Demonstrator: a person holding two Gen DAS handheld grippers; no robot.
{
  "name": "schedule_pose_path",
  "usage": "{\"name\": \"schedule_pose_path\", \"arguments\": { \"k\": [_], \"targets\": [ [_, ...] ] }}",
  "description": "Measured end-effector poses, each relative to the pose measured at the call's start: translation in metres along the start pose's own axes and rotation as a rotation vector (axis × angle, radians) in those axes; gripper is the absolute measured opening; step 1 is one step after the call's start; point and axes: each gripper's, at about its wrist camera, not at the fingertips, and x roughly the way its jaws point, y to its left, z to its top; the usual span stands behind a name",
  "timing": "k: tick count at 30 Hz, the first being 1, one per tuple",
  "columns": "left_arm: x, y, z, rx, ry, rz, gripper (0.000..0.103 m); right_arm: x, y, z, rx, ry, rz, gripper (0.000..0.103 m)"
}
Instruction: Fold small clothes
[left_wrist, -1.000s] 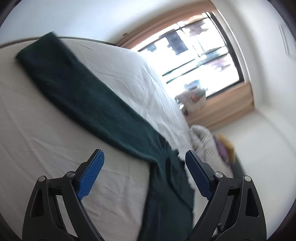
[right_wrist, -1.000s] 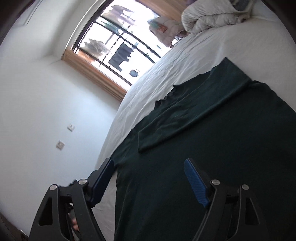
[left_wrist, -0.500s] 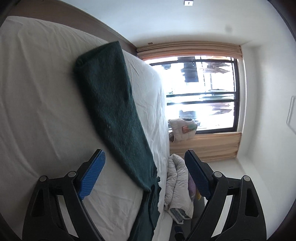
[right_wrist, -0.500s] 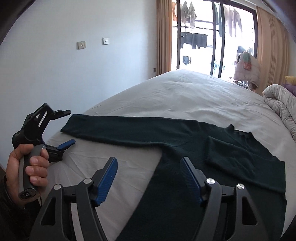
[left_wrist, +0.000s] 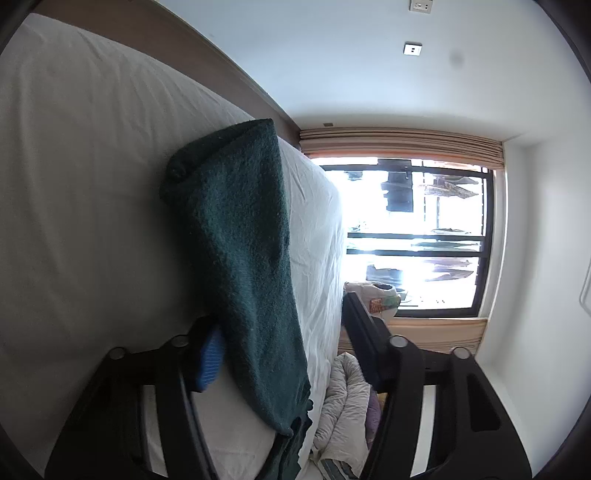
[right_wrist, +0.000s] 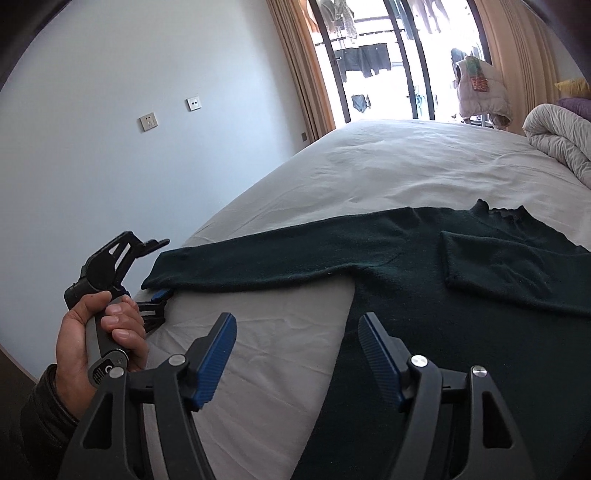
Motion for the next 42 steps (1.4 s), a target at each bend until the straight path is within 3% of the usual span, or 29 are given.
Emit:
{"name": "schedule_pose_path", "arguments": {
  "k": [2, 4, 10, 14, 17, 19, 20, 22, 23, 25, 27, 28, 30, 32, 35, 38, 42],
  "targets": [
    [0.006, 0.005, -0.001, -0.001, -0.002, 0.022, 0.031, -0.003, -0.006, 0.001, 0.015, -0.008, -0.004, 0.072],
    [0.01, 0.006, -0.003, 0.019, -0.01, 0.029, 0.028, -0.005, -0.013, 0.001, 0.026, -0.012, -0.009, 0.072],
    [0.027, -0.017, -0.008, 0.165, -0.032, 0.119, 0.013, -0.01, -0.043, -0.003, 0.108, -0.024, -0.011, 0.071],
    [0.04, -0.063, -0.031, 0.391, -0.048, 0.165, 0.012, -0.018, -0.075, -0.006, 0.189, -0.044, -0.014, 0.071],
    [0.063, -0.116, -0.074, 0.631, -0.017, 0.167, 0.012, -0.025, -0.102, -0.009, 0.246, -0.06, -0.021, 0.071],
    [0.091, -0.15, -0.124, 0.84, 0.055, 0.178, 0.012, -0.032, -0.119, -0.011, 0.278, -0.075, -0.027, 0.071],
    [0.111, -0.166, -0.163, 0.998, 0.112, 0.197, 0.012, -0.036, -0.13, -0.011, 0.3, -0.084, -0.03, 0.071],
    [0.142, -0.175, -0.24, 1.262, 0.147, 0.233, 0.012, -0.044, -0.15, -0.012, 0.346, -0.103, -0.031, 0.071],
    [0.154, -0.171, -0.286, 1.449, 0.159, 0.261, 0.012, -0.048, -0.162, -0.012, 0.377, -0.112, -0.03, 0.071],
    [0.168, -0.146, -0.353, 1.708, 0.183, 0.3, 0.012, -0.051, -0.184, -0.013, 0.437, -0.118, -0.015, 0.071],
    [0.16, -0.103, -0.419, 1.929, 0.177, 0.322, 0.012, -0.047, -0.204, -0.011, 0.497, -0.089, 0.031, 0.071],
    [0.162, -0.089, -0.432, 1.977, 0.19, 0.332, 0.012, -0.044, -0.212, -0.009, 0.518, -0.072, 0.064, 0.071],
    [0.165, -0.06, -0.449, 2.04, 0.202, 0.356, 0.012, -0.033, -0.222, -0.003, 0.549, -0.044, 0.131, 0.071],
    [0.154, -0.047, -0.429, 2.05, 0.191, 0.371, 0.012, -0.018, -0.229, 0.003, 0.58, -0.004, 0.184, 0.071],
    [0.149, -0.052, -0.418, 2.036, 0.147, 0.374, 0.012, 0.008, -0.238, 0.007, 0.671, 0.043, 0.263, 0.071],
    [0.163, -0.074, -0.4, 2.037, 0.162, 0.378, 0.012, 0.037, -0.24, 0.012, 0.737, 0.101, 0.35, 0.071],
    [0.131, -0.082, -0.386, 2.008, 0.157, 0.369, 0.012, 0.07, -0.233, 0.023, 0.767, 0.173, 0.409, 0.067]
  ]
}}
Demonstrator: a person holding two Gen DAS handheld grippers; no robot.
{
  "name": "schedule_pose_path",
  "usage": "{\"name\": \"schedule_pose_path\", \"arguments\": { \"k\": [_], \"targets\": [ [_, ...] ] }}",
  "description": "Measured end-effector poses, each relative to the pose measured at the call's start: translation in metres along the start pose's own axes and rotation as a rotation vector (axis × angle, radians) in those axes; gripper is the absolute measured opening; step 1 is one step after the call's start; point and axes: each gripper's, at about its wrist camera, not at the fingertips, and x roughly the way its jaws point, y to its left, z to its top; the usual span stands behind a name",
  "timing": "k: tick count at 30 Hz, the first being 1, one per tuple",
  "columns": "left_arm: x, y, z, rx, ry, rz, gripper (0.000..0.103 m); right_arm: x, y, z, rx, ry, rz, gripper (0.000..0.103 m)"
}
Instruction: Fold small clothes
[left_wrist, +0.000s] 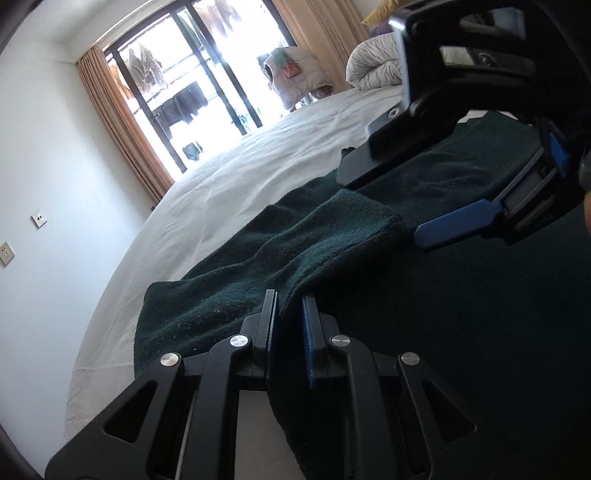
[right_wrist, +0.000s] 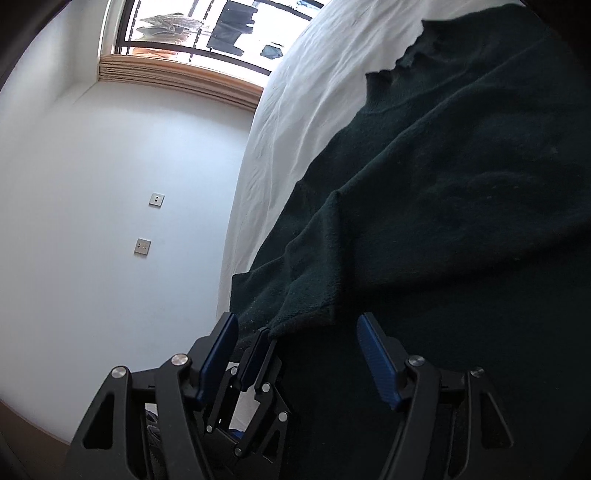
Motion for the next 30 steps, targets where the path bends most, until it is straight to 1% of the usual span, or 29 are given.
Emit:
{"name": "schedule_pose_path", "arguments": {
  "k": [3, 5, 6, 9, 10, 11, 12, 13, 15, 18, 20, 22, 23, 24, 25, 26, 27, 29, 30],
  "targets": [
    [0.0, 0.003, -0.003, -0.015, -0.002, -0.007, 0.012, 0.018, 0.0, 0.007, 0.037, 0.02, 0.014, 0.064],
    [0.002, 0.004, -0.003, -0.016, 0.001, -0.013, 0.012, 0.027, -0.002, 0.012, 0.068, 0.02, 0.025, 0.056],
    [-0.001, 0.004, -0.004, -0.017, 0.001, -0.015, 0.012, 0.03, -0.003, 0.013, 0.079, 0.018, 0.024, 0.056],
    [-0.001, 0.01, -0.006, -0.032, 0.003, -0.024, 0.012, 0.039, 0.003, 0.016, 0.066, 0.017, 0.013, 0.047],
    [-0.003, 0.012, -0.006, -0.036, 0.002, -0.025, 0.012, 0.043, 0.006, 0.019, 0.049, 0.02, -0.001, 0.039],
    [-0.003, 0.013, -0.006, -0.041, 0.001, -0.027, 0.012, 0.046, 0.008, 0.02, 0.03, 0.021, -0.02, 0.026],
    [-0.003, 0.015, -0.007, -0.047, -0.002, -0.028, 0.012, 0.048, 0.011, 0.021, 0.003, 0.02, -0.048, 0.017],
    [-0.004, 0.017, -0.007, -0.055, -0.006, -0.031, 0.012, 0.046, 0.014, 0.022, -0.019, 0.016, -0.075, 0.01],
    [-0.008, 0.022, -0.007, -0.07, -0.022, -0.039, 0.012, 0.039, 0.023, 0.024, -0.063, -0.013, -0.103, 0.01],
    [-0.025, 0.032, -0.004, -0.105, -0.082, -0.06, 0.012, 0.015, 0.041, 0.028, -0.141, -0.084, -0.128, 0.009],
    [-0.04, 0.046, -0.002, -0.186, -0.113, -0.108, 0.012, -0.006, 0.052, 0.033, -0.19, -0.131, -0.14, 0.009],
    [-0.047, 0.062, -0.003, -0.288, -0.112, -0.167, 0.012, -0.026, 0.054, 0.039, -0.21, -0.161, -0.15, 0.009],
    [-0.048, 0.071, -0.005, -0.348, -0.105, -0.195, 0.012, -0.037, 0.051, 0.043, -0.211, -0.178, -0.159, 0.009],
    [-0.05, 0.085, -0.01, -0.436, -0.098, -0.236, 0.012, -0.048, 0.045, 0.047, -0.208, -0.192, -0.172, 0.009],
    [-0.05, 0.095, -0.015, -0.498, -0.092, -0.264, 0.012, -0.055, 0.041, 0.05, -0.203, -0.204, -0.183, 0.009],
    [-0.05, 0.105, -0.022, -0.557, -0.087, -0.277, 0.012, -0.065, 0.034, 0.052, -0.192, -0.22, -0.191, 0.009],
    [-0.049, 0.118, -0.031, -0.629, -0.074, -0.269, 0.012, -0.072, 0.029, 0.055, -0.182, -0.232, -0.196, 0.009],
    [-0.039, 0.138, -0.046, -0.731, -0.022, -0.272, 0.012, -0.085, 0.015, 0.06, -0.164, -0.255, -0.212, 0.009],
    [-0.035, 0.144, -0.05, -0.764, -0.002, -0.275, 0.012, -0.089, 0.009, 0.062, -0.152, -0.262, -0.217, 0.009]
  ]
}}
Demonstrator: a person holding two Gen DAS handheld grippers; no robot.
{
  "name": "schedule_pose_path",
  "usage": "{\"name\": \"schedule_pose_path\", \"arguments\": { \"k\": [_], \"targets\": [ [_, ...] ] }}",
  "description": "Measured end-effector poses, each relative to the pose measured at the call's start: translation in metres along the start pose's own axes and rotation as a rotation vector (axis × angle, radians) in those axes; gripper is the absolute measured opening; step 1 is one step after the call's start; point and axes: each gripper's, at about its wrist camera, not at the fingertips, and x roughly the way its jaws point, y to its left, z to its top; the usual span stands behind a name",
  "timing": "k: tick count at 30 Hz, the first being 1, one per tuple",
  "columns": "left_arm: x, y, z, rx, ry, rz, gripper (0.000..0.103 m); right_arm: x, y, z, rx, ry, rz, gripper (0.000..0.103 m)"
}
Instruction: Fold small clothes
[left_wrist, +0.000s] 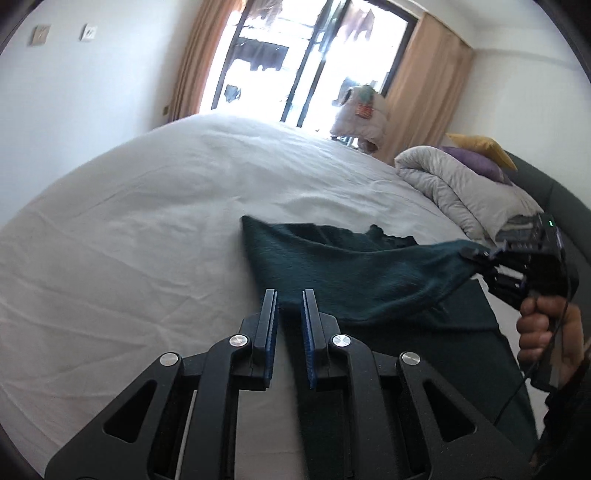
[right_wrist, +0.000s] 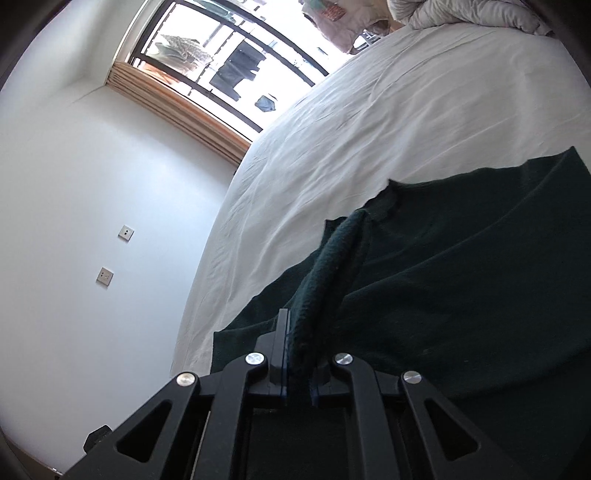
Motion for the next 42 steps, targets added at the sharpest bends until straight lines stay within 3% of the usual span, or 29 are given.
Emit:
{"name": "schedule_pose_path", "arguments": {
  "k": [6, 11, 16, 22, 29, 32, 38, 42],
  "targets": [
    [0.016, 0.027, 0.009, -0.106, 0.079, -0.014, 0.012, -0.007, -0.019, 0.007, 0.022, -0.029, -0.003, 0.009],
    [0.021, 0.008, 0.015, -0.066, 0.083, -0.06, 0.012, -0.012, -0.029, 0.015, 0.031, -0.049, -0.02, 0.009],
    [0.034, 0.004, 0.024, -0.103, 0.114, -0.084, 0.012, -0.023, -0.049, 0.019, 0.067, -0.077, -0.031, 0.009],
    [0.078, -0.026, 0.028, 0.012, 0.207, -0.08, 0.012, -0.029, -0.086, 0.004, 0.19, -0.12, 0.006, 0.009],
    [0.109, -0.046, 0.032, 0.07, 0.228, -0.061, 0.012, -0.029, -0.122, -0.019, 0.274, -0.145, -0.022, 0.01],
    [0.132, -0.048, 0.026, 0.104, 0.289, -0.035, 0.012, -0.028, -0.131, -0.023, 0.275, -0.135, -0.04, 0.009],
    [0.156, -0.053, 0.025, 0.128, 0.311, -0.023, 0.012, -0.025, -0.13, -0.016, 0.238, -0.096, -0.072, 0.008],
    [0.163, -0.045, 0.024, 0.085, 0.32, -0.057, 0.012, -0.029, -0.135, -0.015, 0.255, -0.095, -0.05, 0.012]
  ]
}}
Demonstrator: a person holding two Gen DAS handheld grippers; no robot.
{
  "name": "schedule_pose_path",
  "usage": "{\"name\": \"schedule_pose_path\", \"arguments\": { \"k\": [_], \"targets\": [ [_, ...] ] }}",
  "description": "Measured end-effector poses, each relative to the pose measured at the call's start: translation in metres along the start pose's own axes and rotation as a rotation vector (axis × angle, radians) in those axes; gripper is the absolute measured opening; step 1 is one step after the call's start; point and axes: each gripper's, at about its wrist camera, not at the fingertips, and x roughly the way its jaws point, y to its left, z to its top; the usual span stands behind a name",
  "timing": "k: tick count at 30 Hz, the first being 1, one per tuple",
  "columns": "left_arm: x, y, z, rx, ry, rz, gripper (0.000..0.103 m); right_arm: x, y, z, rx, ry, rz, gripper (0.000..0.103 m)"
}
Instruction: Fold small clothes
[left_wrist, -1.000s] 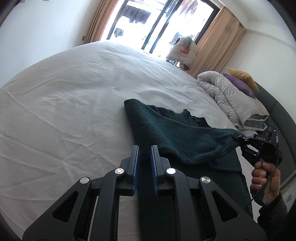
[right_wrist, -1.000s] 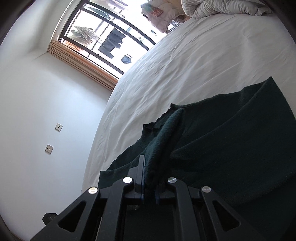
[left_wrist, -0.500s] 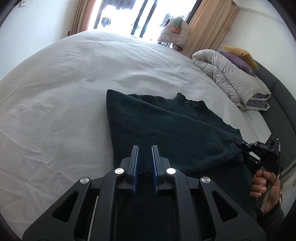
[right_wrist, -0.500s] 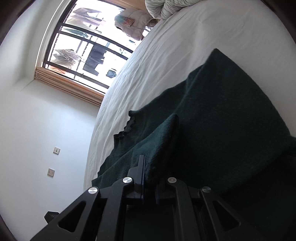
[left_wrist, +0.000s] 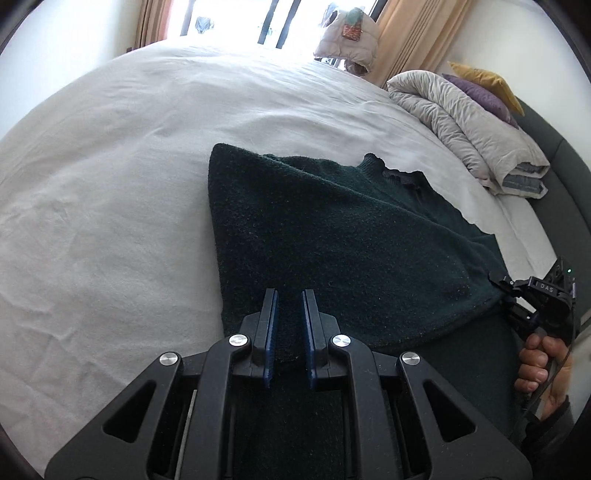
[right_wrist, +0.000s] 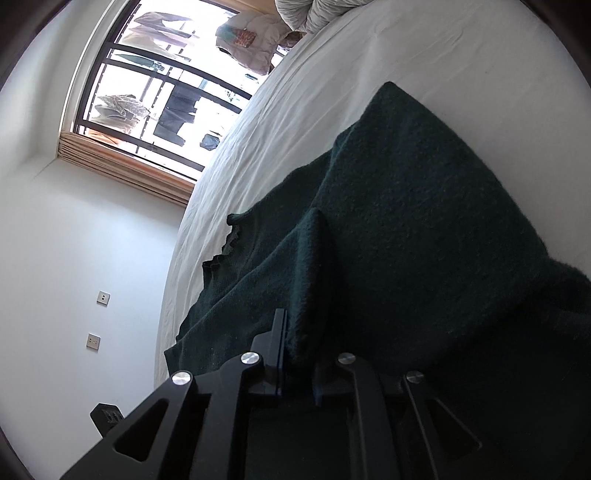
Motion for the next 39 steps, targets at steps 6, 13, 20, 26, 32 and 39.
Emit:
{"name": "schedule_pose_path", "arguments": {
  "k": [6, 13, 20, 26, 32, 39],
  "targets": [
    [-0.021, 0.035, 0.006, -0.146, -0.053, -0.129, 0.012, 0.001, -0.001, 0.002, -0.02, 0.011, 0.008, 0.012],
    [-0.046, 0.072, 0.031, -0.221, -0.154, -0.095, 0.012, 0.002, 0.0, 0.0, -0.048, -0.002, -0.017, 0.01],
    [-0.016, 0.013, 0.038, -0.004, -0.077, -0.05, 0.012, 0.004, 0.005, -0.003, -0.06, 0.0, -0.027, 0.01],
    [0.012, -0.043, 0.027, 0.162, 0.005, 0.077, 0.012, 0.005, 0.009, -0.004, -0.093, 0.006, -0.043, 0.01],
    [0.036, -0.035, 0.016, 0.175, 0.007, 0.162, 0.012, 0.005, 0.009, -0.006, -0.109, 0.006, -0.052, 0.01],
    [0.038, -0.021, 0.017, 0.162, 0.002, 0.127, 0.012, 0.001, 0.005, -0.006, -0.093, -0.012, -0.047, 0.011]
  ]
}}
